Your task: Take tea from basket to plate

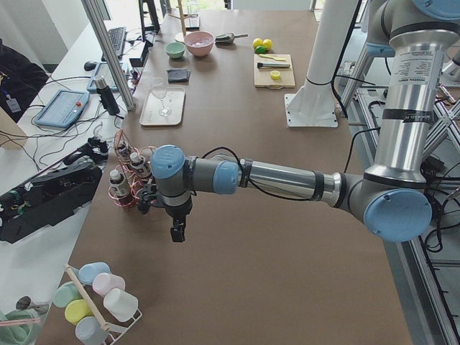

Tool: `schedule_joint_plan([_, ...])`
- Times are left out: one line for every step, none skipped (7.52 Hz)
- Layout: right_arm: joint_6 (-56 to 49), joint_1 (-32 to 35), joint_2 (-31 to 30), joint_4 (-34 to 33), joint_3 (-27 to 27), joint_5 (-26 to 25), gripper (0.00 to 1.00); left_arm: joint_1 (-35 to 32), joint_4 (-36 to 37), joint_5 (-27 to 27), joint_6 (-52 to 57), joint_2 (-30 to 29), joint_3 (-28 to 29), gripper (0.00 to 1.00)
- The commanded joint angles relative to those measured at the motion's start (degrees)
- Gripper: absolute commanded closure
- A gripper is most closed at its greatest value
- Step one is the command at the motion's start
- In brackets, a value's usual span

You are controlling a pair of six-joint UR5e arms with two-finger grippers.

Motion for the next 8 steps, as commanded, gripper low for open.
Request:
schedule_joint_plan([0.1,0.0,-0.3,0.0,0.1,0.2,0.01,0.1,0.0,0.0,0.0,-0.3,-0.1,0.02])
schedule_joint_plan([0.1,0.0,-0.4,0.0,0.0,0.0,0.01,0.1,0.0,0.0,0.0,-0.1,0.0,0.02])
schedule_joint_plan([0.1,0.0,-0.4,-0.1,0.0,0.1,0.01,0.1,-0.2,0.0,0.2,0.1,0.0,0.02])
schedule_joint_plan([0.1,0.1,-0.3,-0.1,0.1,0.2,0.01,0.1,-0.2,0.1,0.3,0.1,-0.1,0.02])
schedule_joint_plan([0.1,0.0,-0.3,-0.1,0.1,0.2,0.01,0.1,-0.9,0.2,1.9,-0.4,0.1,0.02])
schedule_joint_plan([0.1,0.1,-0.4,-0.2,0.0,0.1,0.01,0.1,-1.3,0.4,4.1,-1.9,0.6,0.02])
schedule_joint_plan([0.1,0.1,-0.4,-0.3,0.0,0.0,0.01,0.1,-1.5,0.5,6.2,-3.1,0.6,0.02])
schedule_joint_plan([0.0,0.1,-0.3,-0.3,0.0,0.0,0.01,0.1,-1.3,0.6,13.1,-4.9,0.5,0.02])
